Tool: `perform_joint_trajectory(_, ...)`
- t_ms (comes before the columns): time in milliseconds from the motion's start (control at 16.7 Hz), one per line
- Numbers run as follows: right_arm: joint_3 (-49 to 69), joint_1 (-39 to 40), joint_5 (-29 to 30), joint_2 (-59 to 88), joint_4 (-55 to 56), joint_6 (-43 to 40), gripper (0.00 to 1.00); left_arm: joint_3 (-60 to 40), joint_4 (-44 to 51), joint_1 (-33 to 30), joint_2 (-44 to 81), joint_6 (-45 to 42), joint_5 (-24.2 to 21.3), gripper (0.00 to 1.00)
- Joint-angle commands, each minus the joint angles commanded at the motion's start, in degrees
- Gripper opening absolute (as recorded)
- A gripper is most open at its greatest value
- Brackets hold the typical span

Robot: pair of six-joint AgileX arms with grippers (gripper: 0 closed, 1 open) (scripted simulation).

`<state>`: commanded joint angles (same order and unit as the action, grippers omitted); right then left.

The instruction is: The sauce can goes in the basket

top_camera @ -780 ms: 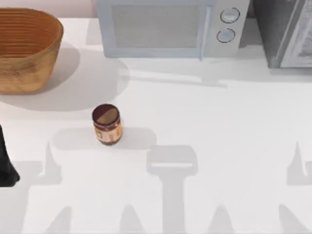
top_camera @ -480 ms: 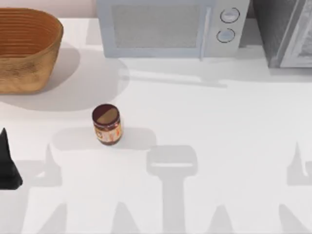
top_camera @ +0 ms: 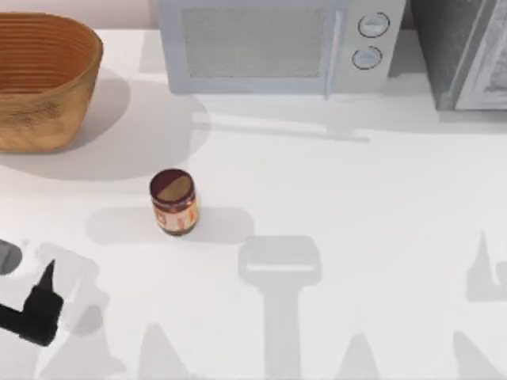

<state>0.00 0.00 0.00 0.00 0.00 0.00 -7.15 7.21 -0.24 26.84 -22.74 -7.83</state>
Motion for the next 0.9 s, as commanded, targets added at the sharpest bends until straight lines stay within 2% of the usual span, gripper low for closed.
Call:
perform_joint_trajectory(360,0.0,0.0,0.0,0.0,0.0,0.0,1.0,-10.0,5.9,-0.1,26.5,-19.4,-12.1,1.0)
perform_joint_trajectory(900,0.0,0.0,0.0,0.0,0.0,0.0,1.0,-28.8,12.9,0.8,66.1,-45.2,-38.0,1.0)
